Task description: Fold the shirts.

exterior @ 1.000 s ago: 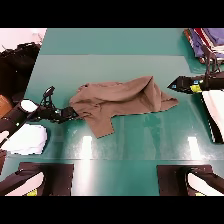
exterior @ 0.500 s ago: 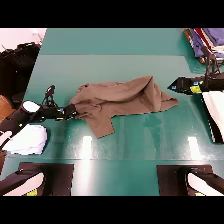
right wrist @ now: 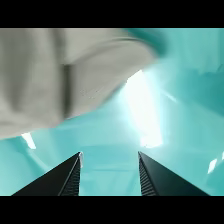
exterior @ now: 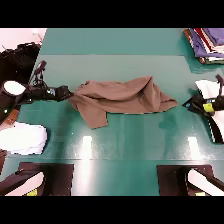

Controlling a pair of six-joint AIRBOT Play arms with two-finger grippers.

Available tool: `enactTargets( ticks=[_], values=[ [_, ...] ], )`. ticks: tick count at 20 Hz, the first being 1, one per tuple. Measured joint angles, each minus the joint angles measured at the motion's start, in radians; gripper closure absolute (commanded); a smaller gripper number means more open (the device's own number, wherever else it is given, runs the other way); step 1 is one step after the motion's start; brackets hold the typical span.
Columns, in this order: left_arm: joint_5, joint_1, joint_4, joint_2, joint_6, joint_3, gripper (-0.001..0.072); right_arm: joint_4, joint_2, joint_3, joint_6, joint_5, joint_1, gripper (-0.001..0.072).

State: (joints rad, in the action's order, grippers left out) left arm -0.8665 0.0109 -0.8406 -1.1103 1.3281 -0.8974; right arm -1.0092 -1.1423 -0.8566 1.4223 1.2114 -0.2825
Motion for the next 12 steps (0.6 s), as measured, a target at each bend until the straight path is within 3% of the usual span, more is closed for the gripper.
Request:
enactTargets(
  ticks=[7,8,10,11,12],
  values=[
    [-0.016,0.003,-0.011,0.001,-0.001,-0.034,0.0679,0.174,-0.208,0.038,-0.075,-0.138,0.015,0.0327],
    [-0.016,0.003,-0.012,0.001,-0.001,-0.035,0.0679,0.187,-0.237,0.018,-0.078,-0.148,0.036,0.0395],
    [-0.024,0.003,-0.012,0.001,-0.001,-0.037,0.0679,0.202,-0.291,-0.028,-0.083,-0.161,0.081,0.0461],
    [-0.032,0.003,-0.012,0.001,-0.001,-0.037,0.0679,0.204,-0.310,-0.048,-0.085,-0.165,0.100,0.0676],
    [-0.045,0.003,-0.013,0.002,-0.001,-0.038,0.0680,0.195,-0.326,-0.065,-0.087,-0.167,0.117,0.0695]
  ],
)
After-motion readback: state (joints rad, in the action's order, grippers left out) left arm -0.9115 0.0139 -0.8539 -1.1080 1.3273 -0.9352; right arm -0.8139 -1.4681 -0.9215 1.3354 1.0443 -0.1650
